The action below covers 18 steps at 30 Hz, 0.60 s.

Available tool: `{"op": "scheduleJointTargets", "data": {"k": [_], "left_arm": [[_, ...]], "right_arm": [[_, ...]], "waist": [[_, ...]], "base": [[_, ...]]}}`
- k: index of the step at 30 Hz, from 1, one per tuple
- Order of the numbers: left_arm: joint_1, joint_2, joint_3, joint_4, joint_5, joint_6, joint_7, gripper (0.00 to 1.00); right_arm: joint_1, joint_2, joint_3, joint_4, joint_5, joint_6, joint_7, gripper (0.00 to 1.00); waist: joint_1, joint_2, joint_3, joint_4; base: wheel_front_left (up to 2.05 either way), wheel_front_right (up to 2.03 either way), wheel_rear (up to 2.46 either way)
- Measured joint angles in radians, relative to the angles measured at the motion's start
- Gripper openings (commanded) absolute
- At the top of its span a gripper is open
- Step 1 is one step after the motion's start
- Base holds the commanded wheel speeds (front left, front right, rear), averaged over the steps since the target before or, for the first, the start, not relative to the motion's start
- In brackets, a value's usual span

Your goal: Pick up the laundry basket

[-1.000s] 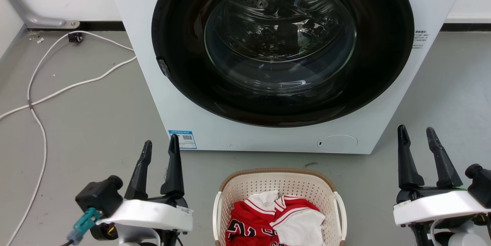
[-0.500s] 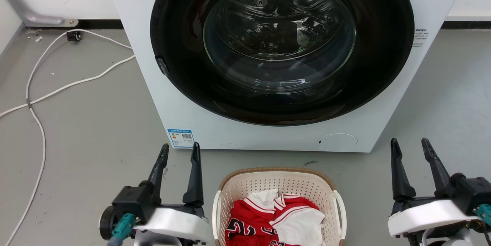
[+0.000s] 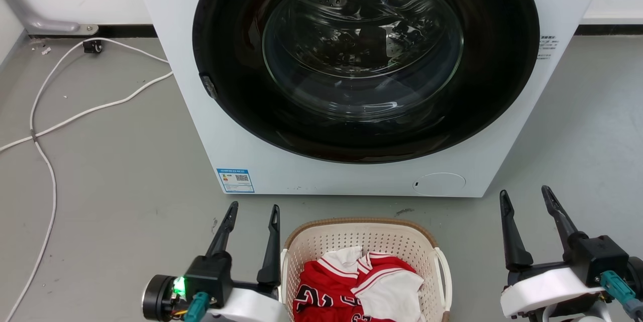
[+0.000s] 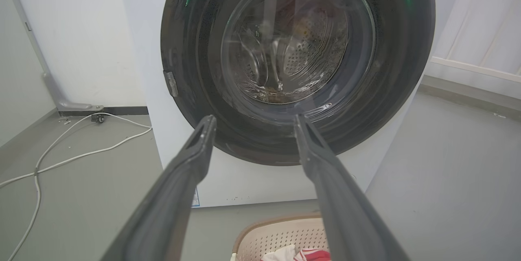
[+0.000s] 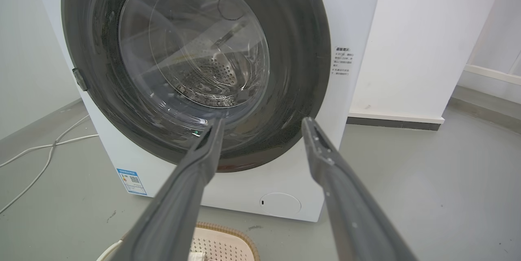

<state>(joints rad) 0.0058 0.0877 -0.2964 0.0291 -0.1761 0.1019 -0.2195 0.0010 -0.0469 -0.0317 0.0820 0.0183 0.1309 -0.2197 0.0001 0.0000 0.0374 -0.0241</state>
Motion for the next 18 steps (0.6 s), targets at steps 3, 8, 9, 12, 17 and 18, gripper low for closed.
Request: {"op": "scheduleJointTargets", "data": {"k": [3,8,9,12,17,18], "left_arm": [[0.000,0.001,-0.013,0.007,0.023,0.010,-0.006,1.00],[0.002,-0.002,-0.017,0.016,0.042,0.020,-0.015,1.00],[0.004,-0.004,-0.014,0.022,0.041,0.019,-0.018,1.00],[0.012,-0.009,-0.006,0.036,0.042,0.007,-0.022,1.00],[0.026,-0.026,0.024,0.050,0.034,-0.024,-0.031,1.00],[0.027,-0.028,0.029,0.051,0.035,-0.029,-0.032,1.00]], "right_arm": [[0.000,0.000,0.002,-0.001,-0.004,0.000,-0.006,1.00],[0.005,-0.001,0.006,0.036,0.051,0.000,-0.014,1.00],[0.005,-0.001,0.005,0.043,0.052,0.000,-0.018,1.00],[0.005,-0.001,-0.003,0.063,0.061,0.000,-0.022,1.00],[0.005,-0.001,-0.009,0.083,0.043,0.000,-0.031,1.00],[0.005,-0.001,-0.009,0.085,0.040,0.000,-0.033,1.00]], "waist": [[0.0000,0.0000,0.001,-0.001],[0.0000,0.0000,0.001,-0.001],[-0.0001,0.0000,0.001,-0.001],[0.0000,0.0000,0.000,-0.001],[0.0000,0.0000,0.000,-0.001],[0.0000,0.0000,0.000,-0.002]], "base": [[0.00,0.00,0.00],[0.00,0.00,0.00],[0.00,0.00,0.00],[0.00,0.00,0.00],[0.00,0.00,0.00],[0.00,0.00,0.00]]}}
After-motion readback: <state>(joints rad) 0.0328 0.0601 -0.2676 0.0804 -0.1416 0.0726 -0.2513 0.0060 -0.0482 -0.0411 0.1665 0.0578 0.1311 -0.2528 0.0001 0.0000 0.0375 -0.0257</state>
